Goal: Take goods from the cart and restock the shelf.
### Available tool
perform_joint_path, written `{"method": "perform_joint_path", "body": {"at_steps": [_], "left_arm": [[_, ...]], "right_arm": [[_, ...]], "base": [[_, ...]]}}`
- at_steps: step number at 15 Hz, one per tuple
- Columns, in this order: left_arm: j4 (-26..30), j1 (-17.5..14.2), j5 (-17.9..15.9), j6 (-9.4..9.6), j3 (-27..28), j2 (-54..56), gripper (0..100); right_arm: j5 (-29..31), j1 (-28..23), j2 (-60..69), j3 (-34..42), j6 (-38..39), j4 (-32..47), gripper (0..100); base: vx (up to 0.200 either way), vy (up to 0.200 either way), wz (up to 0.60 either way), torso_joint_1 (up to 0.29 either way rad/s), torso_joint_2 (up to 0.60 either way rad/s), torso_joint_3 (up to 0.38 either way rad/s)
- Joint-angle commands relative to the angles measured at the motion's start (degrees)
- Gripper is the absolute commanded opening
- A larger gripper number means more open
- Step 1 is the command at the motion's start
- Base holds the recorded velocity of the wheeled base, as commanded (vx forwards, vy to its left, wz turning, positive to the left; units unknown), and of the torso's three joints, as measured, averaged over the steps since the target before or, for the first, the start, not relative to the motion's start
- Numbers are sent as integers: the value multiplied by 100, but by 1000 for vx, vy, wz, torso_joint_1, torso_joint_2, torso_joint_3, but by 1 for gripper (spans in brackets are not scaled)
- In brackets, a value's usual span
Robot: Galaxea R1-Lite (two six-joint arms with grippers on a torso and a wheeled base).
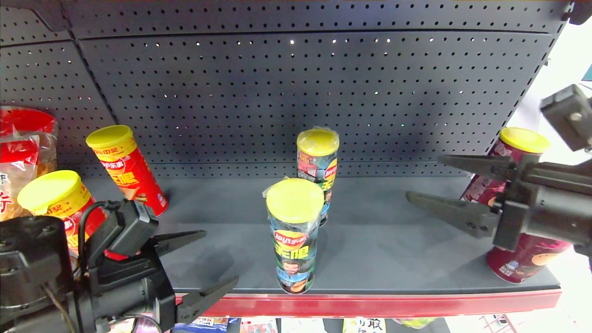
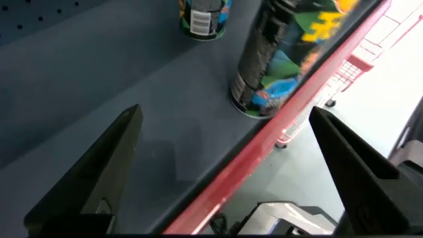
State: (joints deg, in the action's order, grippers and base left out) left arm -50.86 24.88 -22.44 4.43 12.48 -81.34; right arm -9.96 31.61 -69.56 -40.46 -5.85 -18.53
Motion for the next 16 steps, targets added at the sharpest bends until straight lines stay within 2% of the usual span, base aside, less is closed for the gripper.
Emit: {"method": "perform_joint_path", "body": {"at_steps": [1,4,6,9,11,15,16], "left_arm": [[6,-1,3,-3,211,-427,100],[6,-1,29,-3,430,-761,100],[6,17,214,-3,553,-902,100],[67,52,293,6,589,-998,100],[226,193,443,6,606,-998,100],[489,360,961,23,650,-1192,100],[498,395,1286,85,729,-1367,100]], "right_arm": [[3,-146,1067,407,-13,280,100],[-6,-278,2307,460,-4,1431,100],[-6,-305,2808,486,5,1888,100],[-6,-507,3563,513,93,2714,100],[-6,-656,3792,504,251,2916,100],[-6,-788,3871,486,313,2934,100],[3,-806,3871,469,321,2925,100]], "base": [[0,0,0,0,0,0],[0,0,0,0,0,0],[0,0,0,0,0,0],[0,0,0,0,0,0],[0,0,0,0,0,0],[0,0,0,0,0,0],[0,0,0,0,0,0]]}}
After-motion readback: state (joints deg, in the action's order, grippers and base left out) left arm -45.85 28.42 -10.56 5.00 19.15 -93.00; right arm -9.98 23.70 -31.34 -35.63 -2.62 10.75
